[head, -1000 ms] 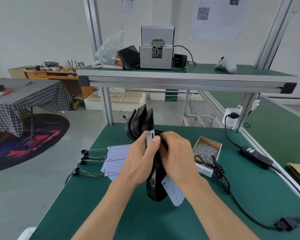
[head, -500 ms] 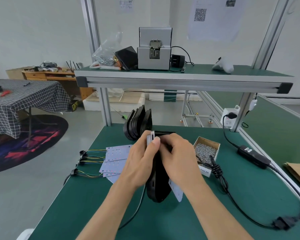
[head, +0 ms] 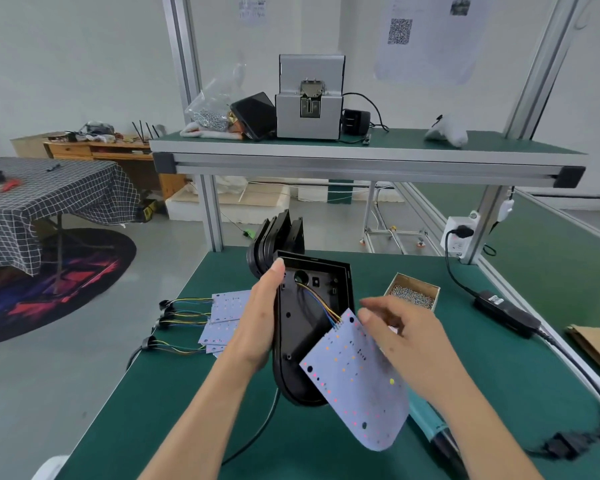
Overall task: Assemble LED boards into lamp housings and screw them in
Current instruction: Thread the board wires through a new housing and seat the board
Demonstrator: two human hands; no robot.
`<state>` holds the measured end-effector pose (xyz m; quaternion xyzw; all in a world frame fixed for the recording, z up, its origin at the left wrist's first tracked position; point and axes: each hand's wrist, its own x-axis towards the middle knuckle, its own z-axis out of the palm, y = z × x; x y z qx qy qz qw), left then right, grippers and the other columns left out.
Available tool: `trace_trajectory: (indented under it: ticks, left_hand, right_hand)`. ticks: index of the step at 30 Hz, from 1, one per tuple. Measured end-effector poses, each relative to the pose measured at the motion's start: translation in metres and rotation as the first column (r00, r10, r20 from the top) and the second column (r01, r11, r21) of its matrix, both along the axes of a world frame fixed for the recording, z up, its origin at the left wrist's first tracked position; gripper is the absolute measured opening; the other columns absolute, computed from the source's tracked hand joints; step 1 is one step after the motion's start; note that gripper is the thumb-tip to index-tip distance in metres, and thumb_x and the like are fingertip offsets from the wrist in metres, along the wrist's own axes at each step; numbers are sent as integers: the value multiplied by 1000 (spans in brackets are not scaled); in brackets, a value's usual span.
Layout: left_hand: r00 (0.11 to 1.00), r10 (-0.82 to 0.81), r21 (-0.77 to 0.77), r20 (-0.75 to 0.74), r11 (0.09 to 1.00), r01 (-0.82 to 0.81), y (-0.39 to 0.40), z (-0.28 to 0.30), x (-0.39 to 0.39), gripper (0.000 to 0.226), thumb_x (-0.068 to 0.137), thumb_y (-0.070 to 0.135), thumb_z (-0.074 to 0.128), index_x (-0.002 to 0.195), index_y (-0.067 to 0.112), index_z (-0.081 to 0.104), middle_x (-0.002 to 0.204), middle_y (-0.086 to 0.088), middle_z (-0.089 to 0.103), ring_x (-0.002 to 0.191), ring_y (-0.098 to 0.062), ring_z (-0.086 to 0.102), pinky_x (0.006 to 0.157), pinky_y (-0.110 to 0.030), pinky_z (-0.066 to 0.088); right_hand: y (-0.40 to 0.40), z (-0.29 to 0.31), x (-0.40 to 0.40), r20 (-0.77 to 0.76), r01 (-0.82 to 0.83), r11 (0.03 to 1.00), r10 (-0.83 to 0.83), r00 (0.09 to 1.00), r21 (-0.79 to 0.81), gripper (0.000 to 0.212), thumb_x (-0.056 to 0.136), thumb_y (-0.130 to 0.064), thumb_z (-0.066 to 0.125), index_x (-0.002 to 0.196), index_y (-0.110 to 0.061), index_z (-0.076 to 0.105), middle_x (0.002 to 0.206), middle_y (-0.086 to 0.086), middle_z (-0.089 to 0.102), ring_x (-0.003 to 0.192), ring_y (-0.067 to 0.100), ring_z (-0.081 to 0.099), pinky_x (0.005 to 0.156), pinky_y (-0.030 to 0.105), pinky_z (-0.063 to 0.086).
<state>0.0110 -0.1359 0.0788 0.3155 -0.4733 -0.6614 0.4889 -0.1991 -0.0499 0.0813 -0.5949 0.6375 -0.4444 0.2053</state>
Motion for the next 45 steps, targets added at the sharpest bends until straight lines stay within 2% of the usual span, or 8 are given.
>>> trace_trajectory:
  ticks: [7,13,18,21,34,39,42,45]
  left_hand:
    - [1000,-9,93,-18,996,11,1,3,3,99,71,80,65,147,16,55,146,-9,60,137,-29,56,120,-53,35]
    - [999,-46,109,12,993,45,4,1,7,85,84,76,61,140,11,63,140,-14,65,132,-32,61,118,-51,40]
    - [988,-139,123,-60,982,145,16,-3,4,69,96,72,48,132,17,70,138,-13,67,128,-30,64,93,-34,57]
    - [989,-120,163,-88,977,134,20,-9,-4,72,93,74,49,137,18,67,141,-14,64,130,-32,62,97,-40,55]
    - [987,-58,157,-151,984,81,15,-17,-10,63,98,62,42,115,13,78,117,-18,75,98,-32,75,73,-37,61]
    - [984,-17,176,-179,983,49,15,-23,-11,64,99,62,42,121,12,75,125,-18,72,104,-33,73,77,-37,61]
    - [984,-9,163,-181,986,39,17,-23,-10,64,97,64,46,119,13,76,124,-19,73,103,-33,73,77,-37,60]
    - [984,-9,155,-180,987,38,17,-21,-9,61,99,62,44,111,12,79,116,-18,75,97,-32,75,72,-34,60]
  right_hand:
    - [0,6,-2,134,-196,970,177,975,145,4,95,-19,75,92,-21,75,74,-4,70,64,11,56,60,18,45]
    - [6,18,-7,280,-366,902,299,912,231,25,102,-18,65,77,-15,69,65,-1,48,52,10,33,50,18,30]
    - [0,18,1,481,-260,961,187,856,89,22,104,-13,60,87,-2,68,68,10,43,50,12,29,47,20,25]
    - [-5,16,11,485,-155,987,115,867,42,20,103,-14,62,88,-4,72,62,6,51,47,10,38,45,19,33]
    - [-4,8,33,290,33,999,-29,957,-10,19,100,-17,66,82,-19,72,68,-2,72,60,17,73,61,30,54]
    - [0,4,32,-93,143,979,-157,983,-144,11,89,-39,75,98,-39,69,95,-15,61,80,3,59,75,25,45]
    - [-5,-5,27,104,74,992,-64,993,-98,31,88,-44,77,113,-43,59,114,-18,60,102,-2,60,85,20,47]
    - [-7,-10,32,459,-69,998,66,886,-10,52,88,-53,74,135,-39,54,120,-21,68,106,-3,67,85,16,52]
